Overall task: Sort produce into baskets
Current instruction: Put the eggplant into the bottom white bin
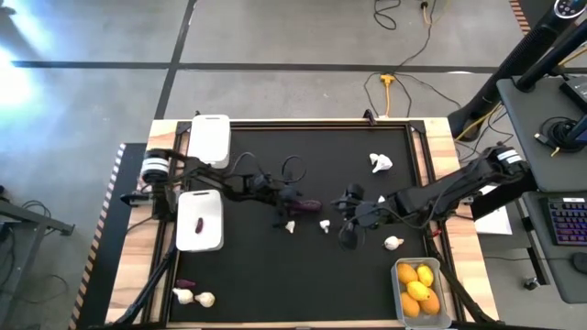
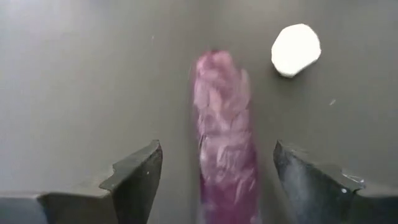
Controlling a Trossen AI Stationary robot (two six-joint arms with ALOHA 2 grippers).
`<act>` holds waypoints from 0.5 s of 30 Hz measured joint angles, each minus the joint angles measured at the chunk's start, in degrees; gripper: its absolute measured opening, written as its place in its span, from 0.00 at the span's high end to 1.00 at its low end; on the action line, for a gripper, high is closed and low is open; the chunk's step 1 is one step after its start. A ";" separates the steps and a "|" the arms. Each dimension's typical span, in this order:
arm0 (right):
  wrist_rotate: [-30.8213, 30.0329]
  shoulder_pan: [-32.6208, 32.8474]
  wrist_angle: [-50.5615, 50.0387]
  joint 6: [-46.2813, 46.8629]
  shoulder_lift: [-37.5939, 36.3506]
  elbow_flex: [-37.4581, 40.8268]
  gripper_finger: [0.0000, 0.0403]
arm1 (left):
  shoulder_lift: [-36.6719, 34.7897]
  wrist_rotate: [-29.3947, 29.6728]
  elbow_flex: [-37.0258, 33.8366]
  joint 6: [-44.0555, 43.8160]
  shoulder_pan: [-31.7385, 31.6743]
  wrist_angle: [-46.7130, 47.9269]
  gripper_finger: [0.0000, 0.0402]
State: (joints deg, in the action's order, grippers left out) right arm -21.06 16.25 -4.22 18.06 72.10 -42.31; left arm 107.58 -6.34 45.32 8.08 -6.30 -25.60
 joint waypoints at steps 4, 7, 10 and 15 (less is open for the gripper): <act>-0.02 -0.01 0.57 0.46 0.52 -0.19 0.12 | 2.34 1.14 -0.02 -0.20 0.78 -1.52 0.36; 0.01 0.34 0.02 2.29 0.77 -0.12 0.14 | 3.52 2.94 0.00 -0.99 1.06 -2.91 0.45; 0.01 1.45 0.00 3.42 0.76 0.32 0.17 | 3.96 4.79 0.05 -1.25 1.17 -3.15 0.56; -0.03 2.67 0.22 4.89 0.80 0.84 0.23 | 0.18 9.40 0.04 -2.38 2.80 4.24 0.73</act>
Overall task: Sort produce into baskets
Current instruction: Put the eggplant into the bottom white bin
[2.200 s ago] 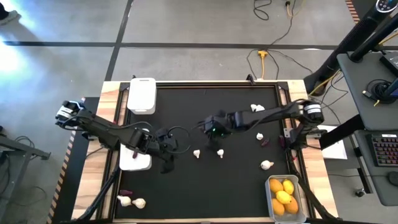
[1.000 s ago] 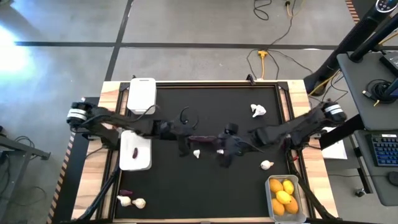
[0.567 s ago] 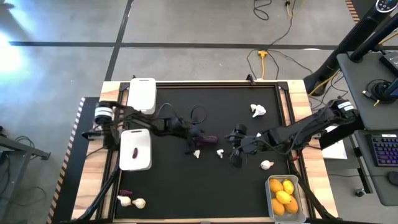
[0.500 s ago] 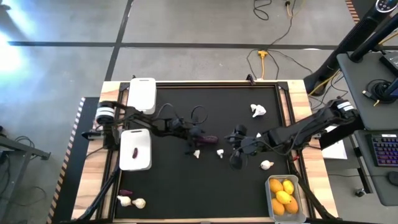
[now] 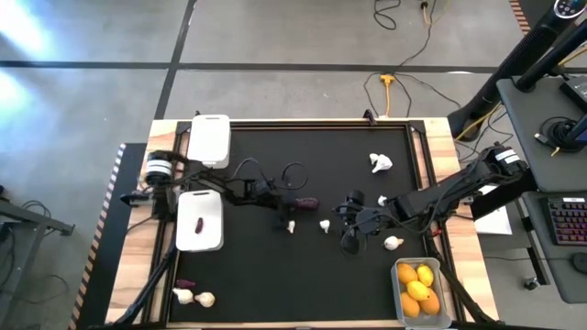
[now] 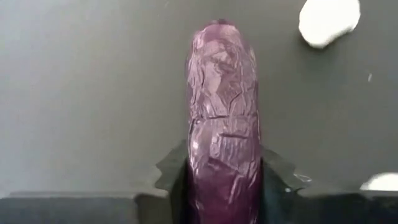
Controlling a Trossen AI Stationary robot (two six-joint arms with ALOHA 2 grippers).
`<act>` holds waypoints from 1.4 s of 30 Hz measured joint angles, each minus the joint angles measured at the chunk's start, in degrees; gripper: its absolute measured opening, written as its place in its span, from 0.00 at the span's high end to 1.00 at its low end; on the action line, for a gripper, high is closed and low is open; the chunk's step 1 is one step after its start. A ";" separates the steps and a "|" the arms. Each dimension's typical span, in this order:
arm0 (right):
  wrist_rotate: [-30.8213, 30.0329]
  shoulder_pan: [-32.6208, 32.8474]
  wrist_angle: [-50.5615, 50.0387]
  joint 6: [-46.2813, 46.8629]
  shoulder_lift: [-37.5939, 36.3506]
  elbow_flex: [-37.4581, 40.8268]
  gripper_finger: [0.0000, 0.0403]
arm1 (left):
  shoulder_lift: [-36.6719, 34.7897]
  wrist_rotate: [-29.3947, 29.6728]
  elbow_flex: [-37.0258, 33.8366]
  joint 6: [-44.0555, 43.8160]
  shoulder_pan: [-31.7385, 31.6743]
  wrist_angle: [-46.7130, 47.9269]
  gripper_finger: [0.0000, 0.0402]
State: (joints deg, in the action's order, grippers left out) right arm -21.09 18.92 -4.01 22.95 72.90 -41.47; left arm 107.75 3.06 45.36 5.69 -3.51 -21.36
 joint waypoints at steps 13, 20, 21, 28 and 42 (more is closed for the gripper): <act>-2.42 4.05 0.49 2.16 1.06 0.68 0.37 | -29.38 21.23 1.63 -25.85 13.00 46.49 0.71; -13.50 10.86 0.58 5.06 1.31 0.87 0.44 | -38.52 22.82 5.77 -59.03 23.79 79.65 0.71; -14.85 11.96 0.69 5.98 1.50 0.87 0.44 | -38.81 21.74 6.31 -64.32 25.51 84.39 0.71; -16.02 15.51 0.45 6.27 1.56 -0.18 0.46 | -37.11 11.44 6.82 -96.34 33.97 100.46 0.71; -15.97 15.47 0.45 -2.78 1.49 -1.88 0.45 | -20.69 8.25 6.61 -100.92 31.48 100.89 0.70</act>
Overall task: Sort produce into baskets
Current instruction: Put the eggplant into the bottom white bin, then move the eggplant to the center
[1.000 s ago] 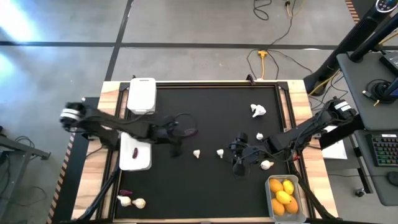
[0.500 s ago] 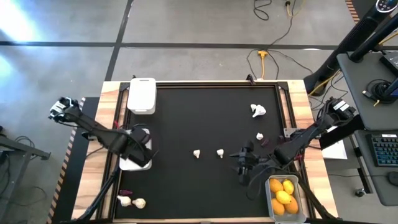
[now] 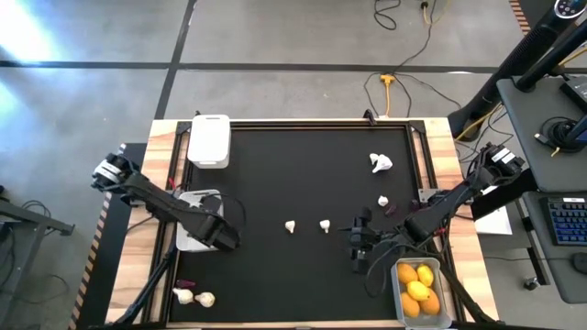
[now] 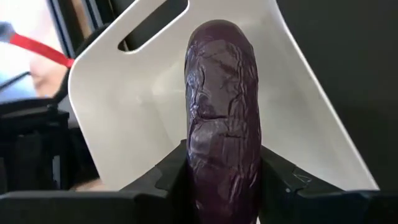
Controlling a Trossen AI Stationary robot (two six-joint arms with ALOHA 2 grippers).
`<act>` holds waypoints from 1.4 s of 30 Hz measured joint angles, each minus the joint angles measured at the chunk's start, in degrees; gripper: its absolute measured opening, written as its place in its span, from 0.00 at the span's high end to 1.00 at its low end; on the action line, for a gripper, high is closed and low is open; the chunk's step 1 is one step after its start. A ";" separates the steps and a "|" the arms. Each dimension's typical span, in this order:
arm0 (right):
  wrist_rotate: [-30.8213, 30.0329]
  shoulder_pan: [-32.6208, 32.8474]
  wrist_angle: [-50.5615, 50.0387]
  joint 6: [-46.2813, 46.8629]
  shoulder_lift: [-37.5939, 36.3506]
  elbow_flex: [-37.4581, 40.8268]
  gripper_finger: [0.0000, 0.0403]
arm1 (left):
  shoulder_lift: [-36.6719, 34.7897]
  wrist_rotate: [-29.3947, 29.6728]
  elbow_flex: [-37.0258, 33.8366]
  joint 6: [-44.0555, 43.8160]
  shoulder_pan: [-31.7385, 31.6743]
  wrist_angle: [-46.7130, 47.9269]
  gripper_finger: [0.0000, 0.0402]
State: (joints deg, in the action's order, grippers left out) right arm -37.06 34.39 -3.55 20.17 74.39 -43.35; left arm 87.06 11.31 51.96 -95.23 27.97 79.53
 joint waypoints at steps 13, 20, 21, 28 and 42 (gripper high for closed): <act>0.02 -0.02 0.04 0.23 -0.02 -0.02 0.45 | 3.57 1.66 -0.02 5.95 -0.70 -3.61 0.55; 0.02 -0.02 0.02 2.15 -0.02 -0.04 0.45 | 0.12 1.61 0.98 7.69 -0.70 -0.44 0.46; 0.00 -0.02 0.02 2.35 -0.02 -0.04 0.45 | -0.64 1.46 1.80 9.23 -0.70 0.08 0.45; -0.07 -0.90 -0.13 2.65 0.34 1.02 0.45 | -4.91 0.67 9.62 20.17 0.73 0.83 0.46; 0.01 -5.03 3.71 8.00 11.39 -0.65 0.45 | -4.93 30.82 3.96 64.69 7.22 -59.80 0.53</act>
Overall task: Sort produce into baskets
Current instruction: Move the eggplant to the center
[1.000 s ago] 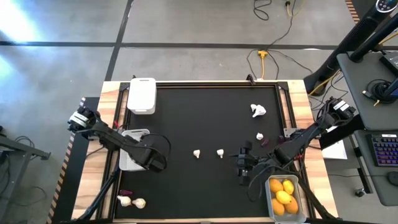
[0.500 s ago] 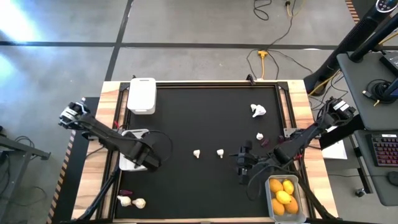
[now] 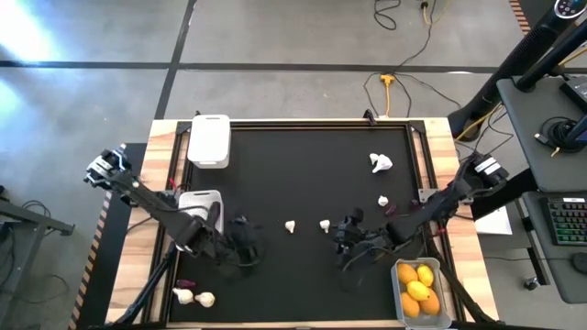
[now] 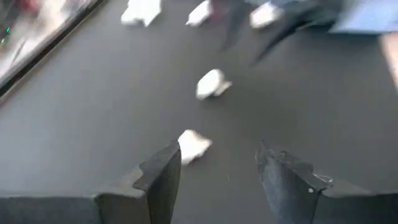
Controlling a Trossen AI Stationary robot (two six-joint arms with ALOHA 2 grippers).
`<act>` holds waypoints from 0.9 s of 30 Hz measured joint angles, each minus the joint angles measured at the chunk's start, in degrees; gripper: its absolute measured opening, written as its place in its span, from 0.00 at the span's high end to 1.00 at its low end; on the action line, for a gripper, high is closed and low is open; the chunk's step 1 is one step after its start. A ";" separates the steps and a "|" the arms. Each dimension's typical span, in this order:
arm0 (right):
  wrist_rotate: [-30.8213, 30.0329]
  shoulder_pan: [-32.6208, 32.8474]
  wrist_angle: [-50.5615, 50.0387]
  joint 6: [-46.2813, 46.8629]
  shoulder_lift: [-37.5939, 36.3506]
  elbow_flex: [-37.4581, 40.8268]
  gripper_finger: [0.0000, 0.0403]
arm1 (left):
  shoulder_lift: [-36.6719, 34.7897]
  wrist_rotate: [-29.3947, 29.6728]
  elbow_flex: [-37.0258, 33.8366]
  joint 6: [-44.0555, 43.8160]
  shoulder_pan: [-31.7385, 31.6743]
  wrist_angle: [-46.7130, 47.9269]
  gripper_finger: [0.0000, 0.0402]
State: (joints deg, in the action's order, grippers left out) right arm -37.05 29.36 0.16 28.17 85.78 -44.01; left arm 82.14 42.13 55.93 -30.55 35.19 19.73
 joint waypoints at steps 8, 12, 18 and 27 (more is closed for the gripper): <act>-0.03 -1.66 -39.60 8.13 -0.91 -15.79 0.45 | 3.53 -7.13 -9.87 33.89 -4.66 -43.34 0.59; 1.28 -1.73 -63.42 19.08 0.20 -22.68 0.45 | 3.01 -10.77 -9.95 34.14 -8.02 -43.11 0.62; 16.52 -7.20 -78.63 19.34 -0.15 -21.94 0.45 | 3.01 -12.92 -10.44 32.36 -12.54 -42.80 0.68; 32.34 -25.04 -76.14 2.11 0.40 -10.27 0.45 | 3.07 -12.88 -11.77 31.08 -13.62 -38.48 0.77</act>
State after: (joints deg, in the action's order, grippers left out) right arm -4.71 4.32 -75.98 30.28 86.18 -54.27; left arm 85.20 29.25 44.16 0.54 21.57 -18.75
